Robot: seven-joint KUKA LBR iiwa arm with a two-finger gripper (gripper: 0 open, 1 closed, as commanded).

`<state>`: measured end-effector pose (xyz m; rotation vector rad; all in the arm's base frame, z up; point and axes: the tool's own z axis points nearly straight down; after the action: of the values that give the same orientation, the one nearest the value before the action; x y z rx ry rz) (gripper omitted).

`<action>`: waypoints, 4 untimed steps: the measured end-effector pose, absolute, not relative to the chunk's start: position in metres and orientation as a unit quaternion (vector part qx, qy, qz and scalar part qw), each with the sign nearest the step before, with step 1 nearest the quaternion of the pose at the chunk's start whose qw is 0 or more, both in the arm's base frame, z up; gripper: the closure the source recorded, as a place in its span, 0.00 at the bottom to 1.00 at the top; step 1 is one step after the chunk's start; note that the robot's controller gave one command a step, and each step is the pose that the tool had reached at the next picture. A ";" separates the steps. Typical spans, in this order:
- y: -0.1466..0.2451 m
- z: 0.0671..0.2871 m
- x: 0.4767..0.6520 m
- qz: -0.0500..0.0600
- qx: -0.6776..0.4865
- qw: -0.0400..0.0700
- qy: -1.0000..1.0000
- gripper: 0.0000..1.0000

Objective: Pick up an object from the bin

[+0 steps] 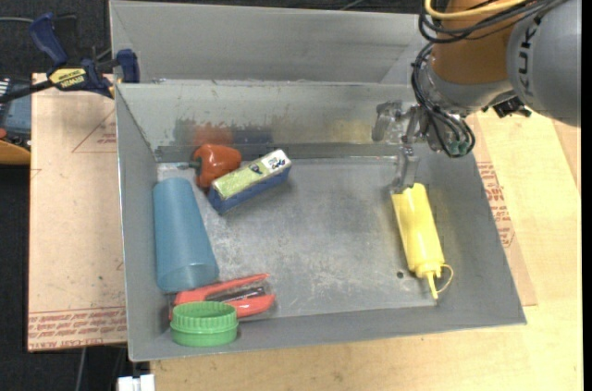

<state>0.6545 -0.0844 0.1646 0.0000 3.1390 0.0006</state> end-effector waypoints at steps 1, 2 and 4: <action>-0.135 0.076 0.623 0.008 -0.198 0.001 0.980 0.00; -0.148 0.149 0.634 -0.001 -0.354 0.006 0.935 0.00; -0.116 0.071 0.623 0.004 -0.539 0.011 0.842 0.00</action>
Offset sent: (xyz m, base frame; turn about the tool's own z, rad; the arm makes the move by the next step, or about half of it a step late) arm -0.0220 -0.0647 -0.0173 -0.7279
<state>0.6233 -0.1163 0.0708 -1.6825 2.6275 0.0121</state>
